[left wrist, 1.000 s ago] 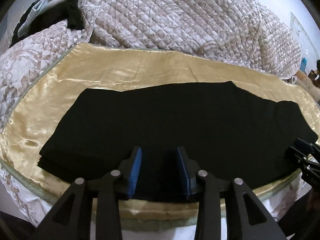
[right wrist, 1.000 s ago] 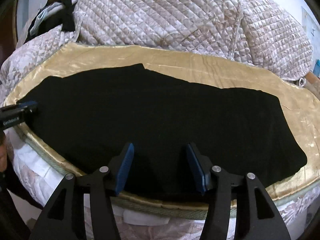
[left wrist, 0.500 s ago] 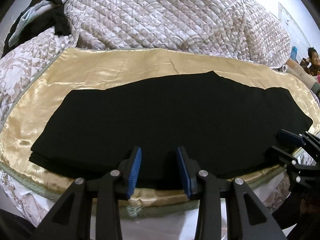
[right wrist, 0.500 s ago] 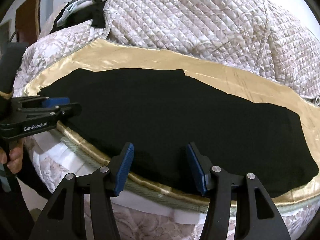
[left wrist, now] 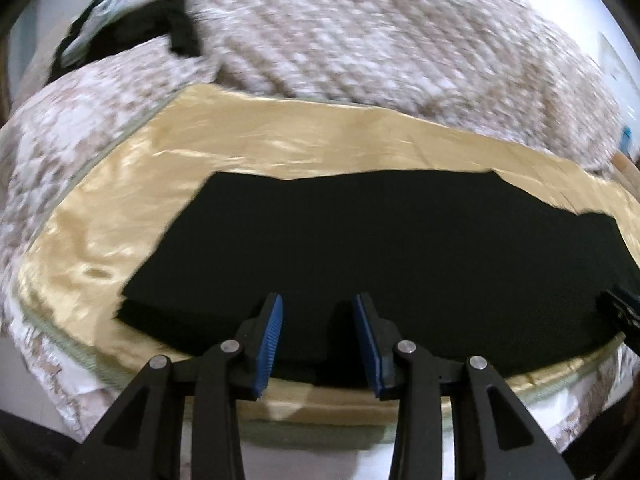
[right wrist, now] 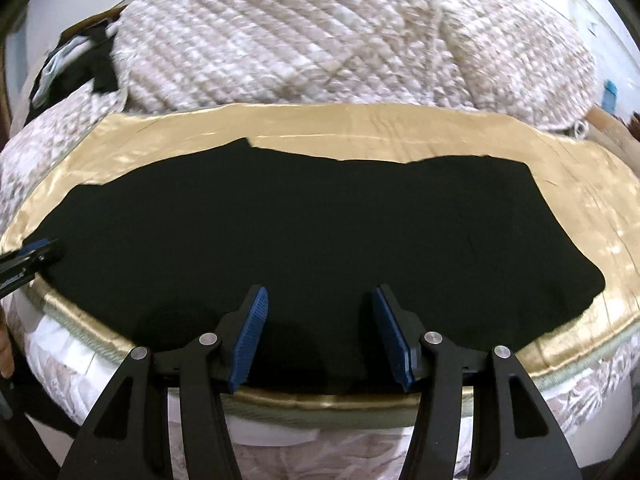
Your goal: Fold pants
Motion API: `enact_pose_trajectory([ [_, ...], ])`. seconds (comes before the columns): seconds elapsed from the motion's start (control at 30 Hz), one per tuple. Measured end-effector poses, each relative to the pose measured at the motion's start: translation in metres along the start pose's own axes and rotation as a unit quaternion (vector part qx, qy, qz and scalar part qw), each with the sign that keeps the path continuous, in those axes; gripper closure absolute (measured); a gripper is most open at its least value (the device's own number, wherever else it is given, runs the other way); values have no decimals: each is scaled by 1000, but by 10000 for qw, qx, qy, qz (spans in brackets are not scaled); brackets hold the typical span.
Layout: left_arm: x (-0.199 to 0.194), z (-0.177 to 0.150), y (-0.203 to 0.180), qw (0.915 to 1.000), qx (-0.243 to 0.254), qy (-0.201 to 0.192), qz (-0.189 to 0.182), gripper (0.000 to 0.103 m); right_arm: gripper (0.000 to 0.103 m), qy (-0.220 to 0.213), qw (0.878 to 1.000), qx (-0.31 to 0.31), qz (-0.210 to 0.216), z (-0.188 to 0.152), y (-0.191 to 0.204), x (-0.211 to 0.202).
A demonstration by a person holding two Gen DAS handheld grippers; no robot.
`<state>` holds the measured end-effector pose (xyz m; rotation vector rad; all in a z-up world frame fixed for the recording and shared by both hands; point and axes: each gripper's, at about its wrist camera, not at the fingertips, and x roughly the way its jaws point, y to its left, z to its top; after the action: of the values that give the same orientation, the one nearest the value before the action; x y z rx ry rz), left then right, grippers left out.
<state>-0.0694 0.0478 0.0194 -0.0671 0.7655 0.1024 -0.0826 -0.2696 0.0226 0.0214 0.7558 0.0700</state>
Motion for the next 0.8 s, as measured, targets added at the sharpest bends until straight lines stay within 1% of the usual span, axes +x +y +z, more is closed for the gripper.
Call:
enact_pose_trajectory([
  [0.07, 0, 1, 17, 9996, -282, 0, 95, 63, 48, -10, 9999, 24, -115, 1, -2, -1],
  [0.13, -2, 0, 30, 9987, -495, -8, 89, 63, 48, -13, 9999, 81, -103, 1, -4, -2],
  [0.23, -8, -5, 46, 9970, -722, -63, 284, 63, 48, -12, 9999, 95, -94, 1, -5, -2],
  [0.27, -9, -7, 53, 9956, -853, -49, 388, 63, 48, -17, 9999, 111, -78, 1, -5, -2],
  [0.33, -11, -11, 68, 9924, -1158, -17, 407, 62, 48, -11, 9999, 145, -55, 1, -6, -2],
  [0.4, -14, -15, 78, 9893, -1426, -23, 315, 61, 48, -4, 9998, 199, -14, 1, -6, -2],
  [0.47, -15, -17, 81, 9879, -1537, -27, 192, 60, 48, -5, 9997, 223, 30, 2, -6, -2],
  [0.6, -12, -18, 83, 9848, -1735, -31, -23, 53, 48, 1, 9997, 222, 114, 2, -5, -2],
  [0.73, -8, -17, 87, 9812, -1924, -33, -180, 52, 48, 7, 9996, 224, 154, 2, -4, -1],
  [0.8, -8, -18, 87, 9808, -1937, -46, -199, 52, 48, 6, 9996, 238, 167, 3, -4, 0],
])
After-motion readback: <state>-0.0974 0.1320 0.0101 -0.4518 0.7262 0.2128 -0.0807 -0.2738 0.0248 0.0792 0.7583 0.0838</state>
